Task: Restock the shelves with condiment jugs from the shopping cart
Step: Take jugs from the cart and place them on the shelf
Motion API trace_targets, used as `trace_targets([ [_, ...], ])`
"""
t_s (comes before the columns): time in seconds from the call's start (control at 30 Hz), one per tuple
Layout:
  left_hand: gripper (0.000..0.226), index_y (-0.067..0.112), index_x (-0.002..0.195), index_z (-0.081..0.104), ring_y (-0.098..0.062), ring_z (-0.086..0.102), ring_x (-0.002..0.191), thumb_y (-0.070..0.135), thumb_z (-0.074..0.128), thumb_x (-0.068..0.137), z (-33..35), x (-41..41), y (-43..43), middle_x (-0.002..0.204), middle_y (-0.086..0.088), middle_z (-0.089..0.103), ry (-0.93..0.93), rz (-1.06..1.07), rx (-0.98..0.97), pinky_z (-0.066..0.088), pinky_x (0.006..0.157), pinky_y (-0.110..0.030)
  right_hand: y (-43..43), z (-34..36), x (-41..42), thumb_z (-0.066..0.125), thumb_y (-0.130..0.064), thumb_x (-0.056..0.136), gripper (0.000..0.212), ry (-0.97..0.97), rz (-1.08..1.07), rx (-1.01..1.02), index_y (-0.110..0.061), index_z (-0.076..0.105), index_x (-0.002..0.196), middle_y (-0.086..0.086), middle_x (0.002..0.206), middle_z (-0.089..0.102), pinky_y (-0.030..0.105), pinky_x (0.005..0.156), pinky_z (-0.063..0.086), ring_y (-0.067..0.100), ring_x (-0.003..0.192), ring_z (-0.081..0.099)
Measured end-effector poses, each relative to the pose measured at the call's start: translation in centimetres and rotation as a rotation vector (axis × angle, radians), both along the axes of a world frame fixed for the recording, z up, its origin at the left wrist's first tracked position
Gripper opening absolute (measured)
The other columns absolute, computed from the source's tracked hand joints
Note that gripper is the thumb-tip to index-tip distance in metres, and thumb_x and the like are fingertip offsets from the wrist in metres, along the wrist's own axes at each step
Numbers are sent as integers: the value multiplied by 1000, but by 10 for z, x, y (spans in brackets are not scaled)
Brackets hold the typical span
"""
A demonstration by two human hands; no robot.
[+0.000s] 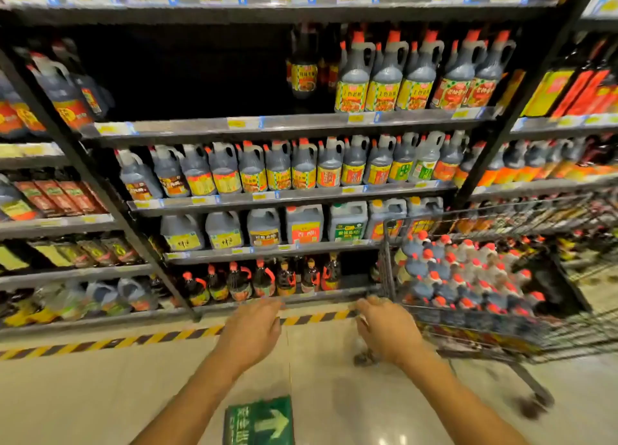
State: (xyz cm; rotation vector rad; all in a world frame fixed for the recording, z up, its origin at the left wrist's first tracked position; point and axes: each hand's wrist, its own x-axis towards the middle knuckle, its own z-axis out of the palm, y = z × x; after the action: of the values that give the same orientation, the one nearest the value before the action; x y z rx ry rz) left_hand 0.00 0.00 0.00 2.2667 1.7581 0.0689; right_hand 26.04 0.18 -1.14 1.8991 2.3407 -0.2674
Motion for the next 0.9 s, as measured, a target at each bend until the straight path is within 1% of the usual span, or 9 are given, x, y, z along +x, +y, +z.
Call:
trace_targets([
  [0.07,34,26,135,53,-18,55,121,26,44,101,3,8,9,133,5,58,23,-64,50,47,96,-36,-2,1,10,44,-28,101,31,-6,-22,59,-19,59,127,7,120,64,40,83,50,31,109,61],
  [0.17,29,22,126,56,-21,60,110,26,46,100,4,27,14,121,2,62,49,-161,131,49,83,-36,-16,2,32,48,-27,100,27,21,-69,110,-16,65,117,8,108,67,39,73,50,34,99,64],
  [0.27,25,21,122,57,-22,61,104,27,46,100,-2,53,12,113,1,63,66,-222,138,48,79,-36,-34,1,62,49,-28,100,24,24,-133,109,-13,64,111,10,105,66,37,66,40,35,97,64],
  [0.4,27,24,124,58,-21,61,104,29,46,100,-6,100,16,114,4,62,26,-293,121,52,82,-38,-46,-1,114,45,-30,101,25,14,-203,121,-16,63,112,6,107,65,37,71,48,31,97,63],
  [0.5,27,25,123,59,-19,61,105,27,46,99,-9,147,20,113,4,63,23,-335,121,50,78,-35,-53,-4,160,44,-29,102,27,18,-260,112,-15,61,117,7,109,64,35,68,43,31,100,62],
  [0.6,25,26,120,59,-20,62,105,28,45,100,-18,199,23,114,5,63,22,-340,94,53,78,-37,-58,-6,213,43,-27,103,31,36,-307,104,-17,61,125,7,113,64,38,76,52,32,103,63],
  [0.7,26,24,119,61,-21,62,105,28,45,99,-28,252,24,116,4,63,25,-340,84,55,80,-41,-61,-9,263,45,-26,100,31,47,-331,70,-15,60,126,10,116,64,39,79,52,35,106,62],
  [0.77,23,23,115,63,-21,62,103,27,47,98,-32,285,24,112,1,65,25,-336,100,54,78,-39,-60,-14,294,48,-26,98,29,59,-333,57,-14,59,122,10,117,64,39,81,52,35,108,62],
  [0.9,17,21,105,65,-26,64,93,21,55,91,-38,333,29,99,-2,67,30,-338,79,51,74,-39,-51,-24,339,47,-28,100,30,59,-329,12,-16,58,126,10,117,63,41,83,52,36,107,62],
])
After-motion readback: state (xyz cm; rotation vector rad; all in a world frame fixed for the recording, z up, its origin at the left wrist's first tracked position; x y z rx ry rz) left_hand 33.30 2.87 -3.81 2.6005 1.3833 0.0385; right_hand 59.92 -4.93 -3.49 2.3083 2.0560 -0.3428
